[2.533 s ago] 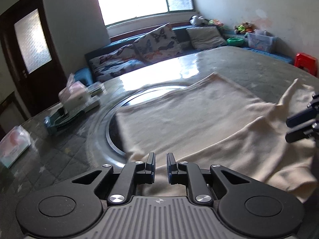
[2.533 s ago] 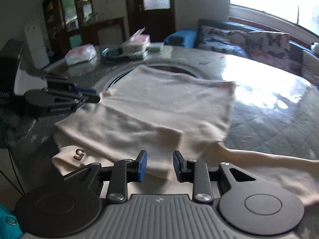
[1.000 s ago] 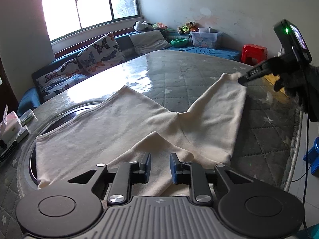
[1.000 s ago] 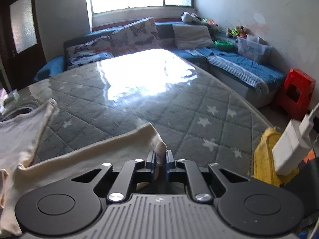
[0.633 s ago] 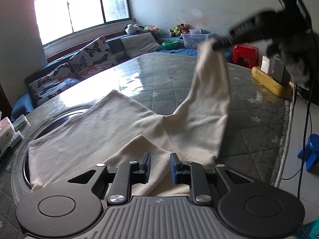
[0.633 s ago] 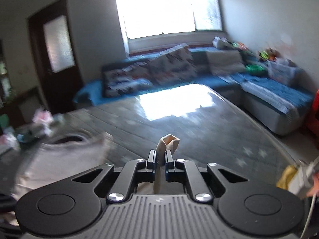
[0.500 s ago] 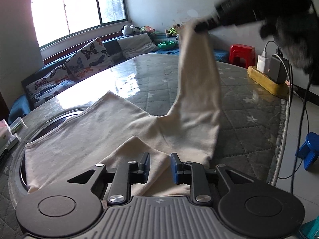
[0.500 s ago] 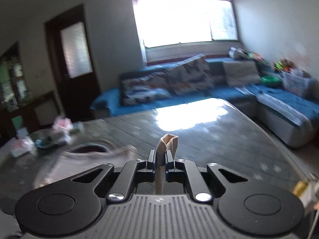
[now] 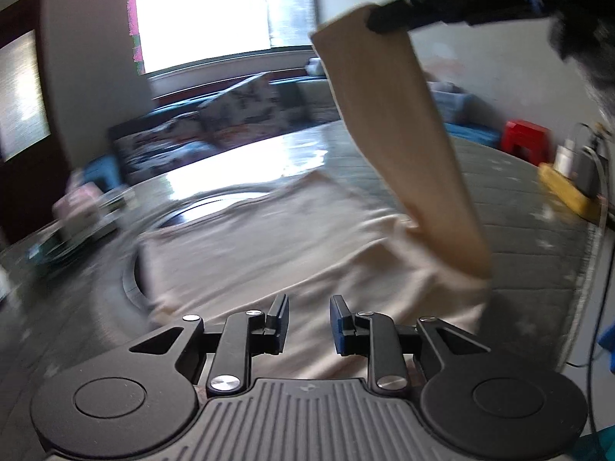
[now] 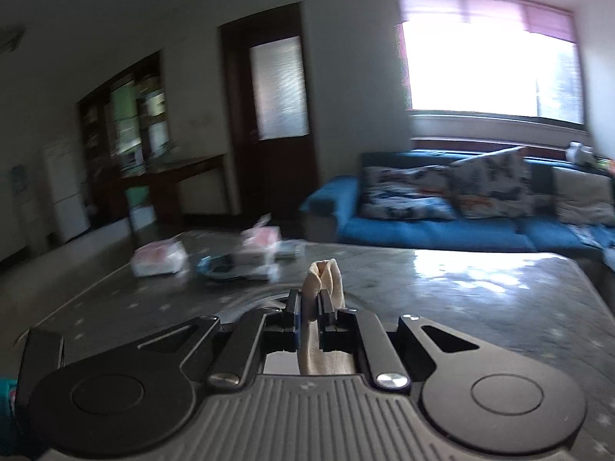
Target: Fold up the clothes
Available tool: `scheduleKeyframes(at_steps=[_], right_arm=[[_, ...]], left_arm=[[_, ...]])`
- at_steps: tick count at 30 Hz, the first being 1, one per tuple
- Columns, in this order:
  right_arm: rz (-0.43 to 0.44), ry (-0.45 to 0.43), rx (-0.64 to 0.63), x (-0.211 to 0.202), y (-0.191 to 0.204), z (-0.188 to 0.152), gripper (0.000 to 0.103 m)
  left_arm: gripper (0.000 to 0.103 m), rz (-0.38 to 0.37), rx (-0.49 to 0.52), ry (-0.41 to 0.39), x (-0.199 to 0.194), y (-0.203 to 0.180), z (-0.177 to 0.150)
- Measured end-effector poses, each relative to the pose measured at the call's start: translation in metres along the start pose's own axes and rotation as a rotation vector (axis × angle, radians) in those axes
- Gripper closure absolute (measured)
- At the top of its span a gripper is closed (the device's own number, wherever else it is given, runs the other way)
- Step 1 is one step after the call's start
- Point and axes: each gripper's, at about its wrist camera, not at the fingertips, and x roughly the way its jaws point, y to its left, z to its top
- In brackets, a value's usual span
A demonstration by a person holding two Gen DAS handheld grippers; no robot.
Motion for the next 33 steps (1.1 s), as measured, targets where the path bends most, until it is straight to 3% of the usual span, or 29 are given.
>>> scheduleKeyframes(at_steps=[4, 10, 14, 19, 27, 33], right_arm=[[0.088, 0.077, -0.057, 0.03, 0.035, -0.012, 0.096], [0.2, 0.221, -0.128, 0.07, 0.077, -0.045, 0.091], [0.235, 0.249, -0.15, 0.067, 0.084, -0.055, 0.09], [0.151, 0.279, -0.163, 0.059, 0.055, -0.055, 0.089], [-0.034, 0.425, -0.153, 0.06, -0.015, -0.083, 0.087], [-0.074, 0.449, -0.115, 0.063, -0.04, -0.097, 0.087]], left_arm=[[0.077, 0.089, -0.085, 0.013, -0.015, 0.035, -0.017], [0.076, 0.159, -0.173, 0.029, -0.03, 0.065, -0.034], [0.076, 0.193, -0.212, 0.037, -0.037, 0.08, -0.042], [0.076, 0.162, -0.191, 0.015, -0.041, 0.073, -0.036], [0.077, 0.07, -0.111, 0.012, -0.019, 0.044, -0.022], [0.079, 0.06, -0.084, 0.051, 0.0, 0.044, -0.02]])
